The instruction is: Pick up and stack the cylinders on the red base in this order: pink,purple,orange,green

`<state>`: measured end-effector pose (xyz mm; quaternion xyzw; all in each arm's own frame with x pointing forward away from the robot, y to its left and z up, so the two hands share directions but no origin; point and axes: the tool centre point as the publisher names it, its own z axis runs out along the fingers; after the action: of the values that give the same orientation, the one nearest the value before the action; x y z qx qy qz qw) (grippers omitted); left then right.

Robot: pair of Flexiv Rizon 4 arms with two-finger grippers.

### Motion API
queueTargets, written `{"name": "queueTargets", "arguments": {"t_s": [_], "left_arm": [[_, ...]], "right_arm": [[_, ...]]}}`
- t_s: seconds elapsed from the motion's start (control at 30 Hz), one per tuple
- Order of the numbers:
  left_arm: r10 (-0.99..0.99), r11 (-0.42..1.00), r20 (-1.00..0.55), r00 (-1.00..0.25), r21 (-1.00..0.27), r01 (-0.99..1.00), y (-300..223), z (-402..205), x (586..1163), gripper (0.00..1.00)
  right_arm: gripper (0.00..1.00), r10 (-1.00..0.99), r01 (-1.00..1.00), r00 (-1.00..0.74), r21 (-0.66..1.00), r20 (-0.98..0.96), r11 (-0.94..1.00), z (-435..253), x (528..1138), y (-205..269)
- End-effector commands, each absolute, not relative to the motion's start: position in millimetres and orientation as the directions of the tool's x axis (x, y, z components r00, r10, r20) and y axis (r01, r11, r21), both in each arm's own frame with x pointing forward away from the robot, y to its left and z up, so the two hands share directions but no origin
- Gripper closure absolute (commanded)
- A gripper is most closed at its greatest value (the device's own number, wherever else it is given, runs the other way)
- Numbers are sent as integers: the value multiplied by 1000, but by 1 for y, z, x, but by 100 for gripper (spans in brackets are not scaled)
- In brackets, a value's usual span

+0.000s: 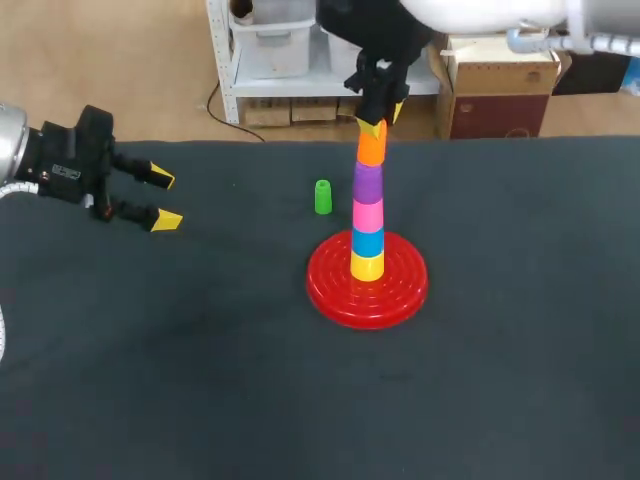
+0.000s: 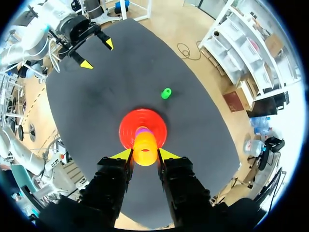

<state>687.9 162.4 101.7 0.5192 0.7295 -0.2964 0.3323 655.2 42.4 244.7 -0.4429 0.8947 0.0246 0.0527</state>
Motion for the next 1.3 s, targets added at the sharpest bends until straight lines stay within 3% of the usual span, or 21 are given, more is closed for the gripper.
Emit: {"name": "queueTargets", "arguments": {"t_s": [0.03,1.3], "left_arm": [[558,287,-795,-237,-83,954,163,101,687,0],[558,287,-795,-237,-83,954,163,101,687,0]], "right_arm": [[100,-779,-800,-585,5,-225,600,243,654,37],[100,-885,-886,-463,68,-57,459,229,664,45]]}}
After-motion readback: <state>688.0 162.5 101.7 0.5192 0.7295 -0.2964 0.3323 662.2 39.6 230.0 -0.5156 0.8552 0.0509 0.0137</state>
